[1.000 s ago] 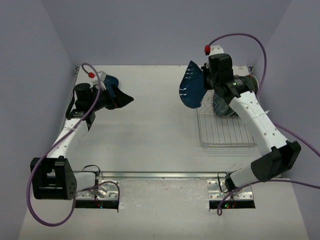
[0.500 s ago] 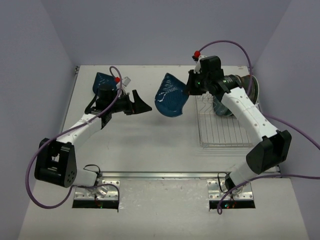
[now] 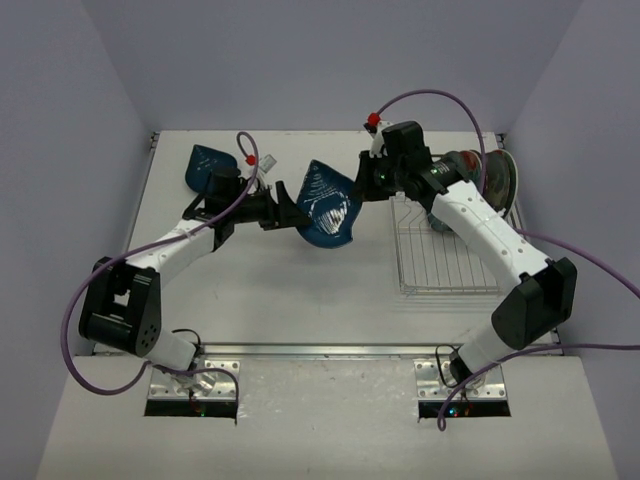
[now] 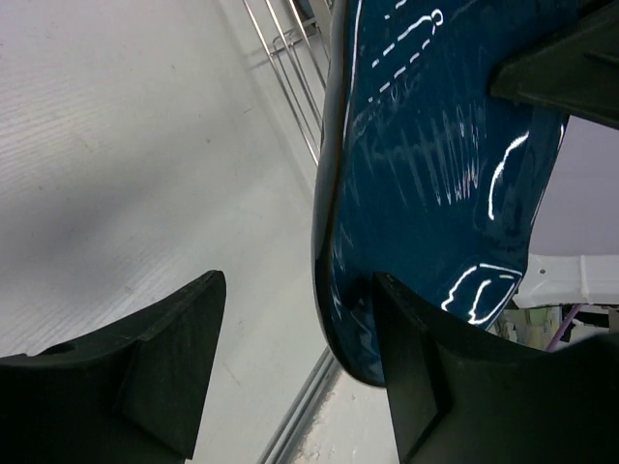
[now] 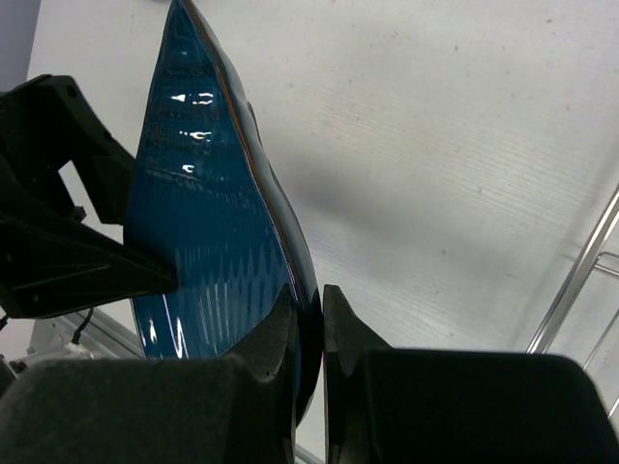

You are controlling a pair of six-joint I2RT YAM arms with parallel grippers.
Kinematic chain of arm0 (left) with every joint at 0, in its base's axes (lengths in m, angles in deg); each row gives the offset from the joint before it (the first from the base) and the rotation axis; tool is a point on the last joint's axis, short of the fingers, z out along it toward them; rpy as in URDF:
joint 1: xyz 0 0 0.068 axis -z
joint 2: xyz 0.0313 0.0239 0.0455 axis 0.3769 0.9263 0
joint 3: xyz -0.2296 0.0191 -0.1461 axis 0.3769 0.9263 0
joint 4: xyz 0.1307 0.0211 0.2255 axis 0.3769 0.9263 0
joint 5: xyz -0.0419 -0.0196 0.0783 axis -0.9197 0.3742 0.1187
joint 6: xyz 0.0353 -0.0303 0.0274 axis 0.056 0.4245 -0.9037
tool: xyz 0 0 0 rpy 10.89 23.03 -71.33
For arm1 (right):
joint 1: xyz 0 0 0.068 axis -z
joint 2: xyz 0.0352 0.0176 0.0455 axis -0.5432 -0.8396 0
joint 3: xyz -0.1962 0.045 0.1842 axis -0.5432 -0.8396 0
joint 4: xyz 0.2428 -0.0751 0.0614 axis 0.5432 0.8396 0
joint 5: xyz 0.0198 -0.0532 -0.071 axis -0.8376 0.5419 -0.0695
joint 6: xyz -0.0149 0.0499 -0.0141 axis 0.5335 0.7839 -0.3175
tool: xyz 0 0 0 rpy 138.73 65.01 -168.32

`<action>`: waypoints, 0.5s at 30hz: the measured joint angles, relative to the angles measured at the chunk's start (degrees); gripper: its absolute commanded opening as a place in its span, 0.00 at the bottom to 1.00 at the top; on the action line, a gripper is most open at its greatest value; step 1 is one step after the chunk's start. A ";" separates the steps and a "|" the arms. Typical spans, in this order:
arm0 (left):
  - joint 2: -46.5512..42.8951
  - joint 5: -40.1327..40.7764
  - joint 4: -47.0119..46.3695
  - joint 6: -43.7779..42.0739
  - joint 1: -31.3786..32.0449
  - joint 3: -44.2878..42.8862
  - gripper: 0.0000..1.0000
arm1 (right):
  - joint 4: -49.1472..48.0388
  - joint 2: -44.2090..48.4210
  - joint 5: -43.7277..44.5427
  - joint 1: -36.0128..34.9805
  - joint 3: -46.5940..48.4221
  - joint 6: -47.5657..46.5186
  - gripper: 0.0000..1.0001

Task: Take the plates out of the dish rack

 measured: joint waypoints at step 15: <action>2.15 -5.73 -3.35 6.59 -2.29 -0.73 0.00 | -2.51 -0.06 0.35 -1.43 -0.77 -0.06 0.63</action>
